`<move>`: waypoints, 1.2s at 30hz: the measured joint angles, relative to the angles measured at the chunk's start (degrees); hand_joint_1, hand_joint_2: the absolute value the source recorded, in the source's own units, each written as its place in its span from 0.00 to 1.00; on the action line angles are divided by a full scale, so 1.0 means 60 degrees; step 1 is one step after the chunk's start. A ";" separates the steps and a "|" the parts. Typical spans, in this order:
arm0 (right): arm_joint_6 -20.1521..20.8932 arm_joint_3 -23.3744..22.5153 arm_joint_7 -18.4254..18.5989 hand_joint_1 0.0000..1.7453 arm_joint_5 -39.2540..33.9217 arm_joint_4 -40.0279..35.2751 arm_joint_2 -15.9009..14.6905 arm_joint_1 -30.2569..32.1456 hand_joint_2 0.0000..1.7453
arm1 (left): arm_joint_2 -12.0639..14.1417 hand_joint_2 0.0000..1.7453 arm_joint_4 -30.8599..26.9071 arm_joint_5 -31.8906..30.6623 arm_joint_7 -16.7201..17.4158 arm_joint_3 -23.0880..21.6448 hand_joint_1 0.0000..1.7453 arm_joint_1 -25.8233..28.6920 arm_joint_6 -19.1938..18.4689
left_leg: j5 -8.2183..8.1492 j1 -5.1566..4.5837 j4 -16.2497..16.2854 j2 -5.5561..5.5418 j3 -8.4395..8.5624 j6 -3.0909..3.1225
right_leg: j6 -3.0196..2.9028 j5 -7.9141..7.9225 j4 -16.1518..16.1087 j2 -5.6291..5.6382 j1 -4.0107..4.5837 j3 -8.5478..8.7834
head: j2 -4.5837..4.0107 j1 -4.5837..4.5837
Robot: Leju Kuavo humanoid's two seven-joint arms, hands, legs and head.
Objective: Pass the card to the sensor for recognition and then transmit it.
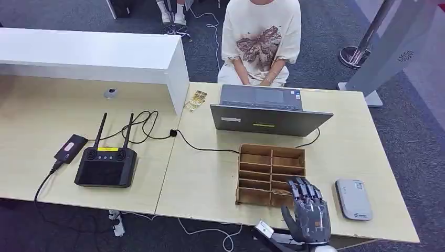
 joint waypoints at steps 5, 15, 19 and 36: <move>0.0022 0.0000 0.0011 0.34 0.0062 0.0015 0.0000 -0.0005 1.00 | 0.0015 0.00 0.0000 0.0040 -0.0033 0.0000 0.00 0.0002 -0.0047 | 0.0001 0.0002 -0.0001 -0.0001 0.0000 -0.0001 | -0.0001 -0.0001 0.0003 -0.0001 0.0002 0.0000 | 0.0000 0.0000; 0.0022 0.0000 0.0015 0.34 0.0080 0.0033 0.0000 -0.0004 1.00 | 0.0033 0.00 0.0000 0.0044 -0.0044 0.0000 0.00 0.0003 -0.0058 | 0.0000 -0.0001 0.0000 -0.0001 -0.0002 0.0000 | 0.0000 0.0000 0.0000 -0.0001 0.0000 0.0001 | 0.0000 0.0000; 0.0022 0.0000 0.0015 0.34 0.0083 0.0036 0.0000 -0.0004 1.00 | 0.0036 0.00 0.0000 0.0044 -0.0044 0.0000 0.00 0.0002 -0.0058 | 0.0000 0.0000 0.0000 -0.0001 -0.0001 0.0000 | 0.0000 0.0000 0.0000 -0.0001 0.0000 0.0001 | 0.0000 0.0000; -0.0222 -0.0229 0.0313 0.41 -0.0135 -0.0179 -0.0350 0.0501 1.00 | -0.0113 0.00 0.0000 -0.0270 0.0120 -0.0244 0.00 -0.0059 -0.0047 | -0.0001 -0.0002 0.0001 0.0002 -0.0002 0.0001 | 0.0001 0.0000 -0.0003 0.0002 -0.0002 -0.0001 | 0.0000 0.0000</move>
